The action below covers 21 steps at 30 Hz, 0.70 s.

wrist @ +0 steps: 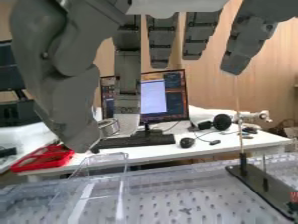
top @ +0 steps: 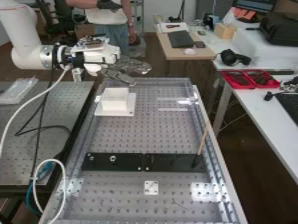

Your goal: Grab the bearing and place it in the white container

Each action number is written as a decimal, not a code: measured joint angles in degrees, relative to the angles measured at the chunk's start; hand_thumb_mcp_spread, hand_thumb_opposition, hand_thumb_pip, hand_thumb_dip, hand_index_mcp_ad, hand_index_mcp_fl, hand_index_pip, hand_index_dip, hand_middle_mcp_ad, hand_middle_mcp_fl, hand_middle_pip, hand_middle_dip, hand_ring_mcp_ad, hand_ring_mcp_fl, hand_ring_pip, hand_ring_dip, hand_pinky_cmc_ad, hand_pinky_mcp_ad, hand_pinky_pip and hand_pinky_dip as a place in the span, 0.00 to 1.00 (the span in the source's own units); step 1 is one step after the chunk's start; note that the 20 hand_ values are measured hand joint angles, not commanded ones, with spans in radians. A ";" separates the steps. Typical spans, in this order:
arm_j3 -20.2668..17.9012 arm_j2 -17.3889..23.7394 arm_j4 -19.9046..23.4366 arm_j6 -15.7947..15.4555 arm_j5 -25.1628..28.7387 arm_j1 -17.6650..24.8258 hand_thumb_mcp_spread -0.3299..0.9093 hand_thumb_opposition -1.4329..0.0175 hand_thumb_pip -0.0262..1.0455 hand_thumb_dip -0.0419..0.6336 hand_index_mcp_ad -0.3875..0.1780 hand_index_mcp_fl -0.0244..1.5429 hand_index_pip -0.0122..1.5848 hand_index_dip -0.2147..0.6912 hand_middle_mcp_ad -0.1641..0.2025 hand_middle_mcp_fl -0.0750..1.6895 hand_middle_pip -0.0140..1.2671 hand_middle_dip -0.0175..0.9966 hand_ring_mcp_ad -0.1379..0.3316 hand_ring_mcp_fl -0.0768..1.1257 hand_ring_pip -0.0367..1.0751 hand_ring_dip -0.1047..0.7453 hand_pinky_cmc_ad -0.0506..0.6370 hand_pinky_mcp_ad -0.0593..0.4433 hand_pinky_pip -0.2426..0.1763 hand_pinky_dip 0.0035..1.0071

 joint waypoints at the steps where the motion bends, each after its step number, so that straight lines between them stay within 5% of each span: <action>1: -0.22 -0.01 0.12 0.16 1.29 1.06 0.56 0.40 0.56 0.50 0.60 0.27 0.86 0.41 0.58 0.07 0.11 0.15 0.54 0.06 0.11 0.17 0.65 0.70 0.41 0.17; 15: -4.56 -2.94 3.52 6.06 21.97 17.21 0.56 0.40 0.56 0.50 0.60 0.27 0.86 0.41 0.57 0.07 0.11 0.15 0.54 0.06 0.11 0.17 0.64 0.70 0.42 0.17; 21: -5.23 -4.74 4.31 9.63 22.29 17.51 0.56 0.40 0.56 0.50 0.60 0.27 0.86 0.41 0.58 0.07 0.11 0.15 0.54 0.06 0.11 0.17 0.64 0.70 0.42 0.17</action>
